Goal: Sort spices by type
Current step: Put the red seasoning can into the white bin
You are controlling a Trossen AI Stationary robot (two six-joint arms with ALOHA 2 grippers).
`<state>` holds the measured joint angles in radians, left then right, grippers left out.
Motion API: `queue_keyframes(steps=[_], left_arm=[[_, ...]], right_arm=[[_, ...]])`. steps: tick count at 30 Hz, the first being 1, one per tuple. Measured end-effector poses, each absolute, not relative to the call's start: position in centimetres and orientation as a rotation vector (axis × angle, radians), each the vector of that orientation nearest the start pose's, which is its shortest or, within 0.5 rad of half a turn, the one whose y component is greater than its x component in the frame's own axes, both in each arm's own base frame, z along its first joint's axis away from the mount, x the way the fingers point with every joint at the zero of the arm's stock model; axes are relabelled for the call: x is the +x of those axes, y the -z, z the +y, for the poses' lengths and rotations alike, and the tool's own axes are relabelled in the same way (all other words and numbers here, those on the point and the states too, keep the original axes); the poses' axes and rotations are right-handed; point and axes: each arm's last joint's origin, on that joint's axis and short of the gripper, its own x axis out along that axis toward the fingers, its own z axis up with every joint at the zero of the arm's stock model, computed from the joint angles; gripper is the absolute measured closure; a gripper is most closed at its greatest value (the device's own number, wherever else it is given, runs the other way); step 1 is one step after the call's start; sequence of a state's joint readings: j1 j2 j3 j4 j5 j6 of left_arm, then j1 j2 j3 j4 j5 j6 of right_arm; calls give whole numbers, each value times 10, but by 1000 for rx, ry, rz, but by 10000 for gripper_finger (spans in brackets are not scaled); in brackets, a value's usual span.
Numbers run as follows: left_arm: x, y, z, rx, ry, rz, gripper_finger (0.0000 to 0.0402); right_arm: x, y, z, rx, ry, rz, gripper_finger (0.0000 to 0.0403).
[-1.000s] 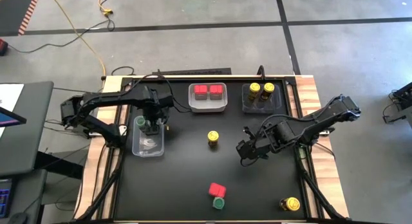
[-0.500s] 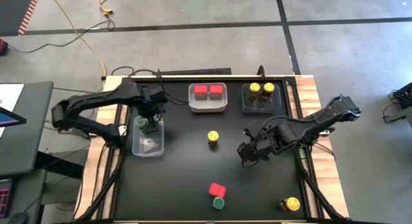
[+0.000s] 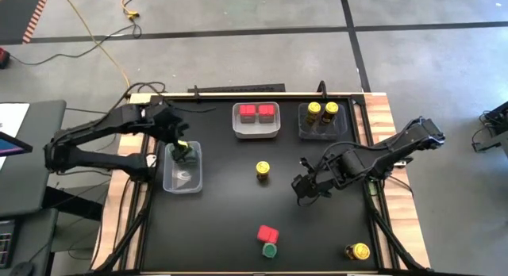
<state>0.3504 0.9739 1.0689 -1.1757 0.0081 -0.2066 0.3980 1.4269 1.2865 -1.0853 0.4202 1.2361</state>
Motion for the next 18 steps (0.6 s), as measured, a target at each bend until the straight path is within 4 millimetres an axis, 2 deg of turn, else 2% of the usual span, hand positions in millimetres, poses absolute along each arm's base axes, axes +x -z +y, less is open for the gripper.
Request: queue_keyframes(steps=[4,7,18], left_arm=[[152,-325,38,-306,-273,844,70],[156,-322,21,-251,-163,742,70],[184,-278,-39,-222,188,373,70]], right_arm=[[251,-301,86,632,693,902,53],[252,-302,84,647,709,885,53],[248,-302,98,647,679,875,77]])
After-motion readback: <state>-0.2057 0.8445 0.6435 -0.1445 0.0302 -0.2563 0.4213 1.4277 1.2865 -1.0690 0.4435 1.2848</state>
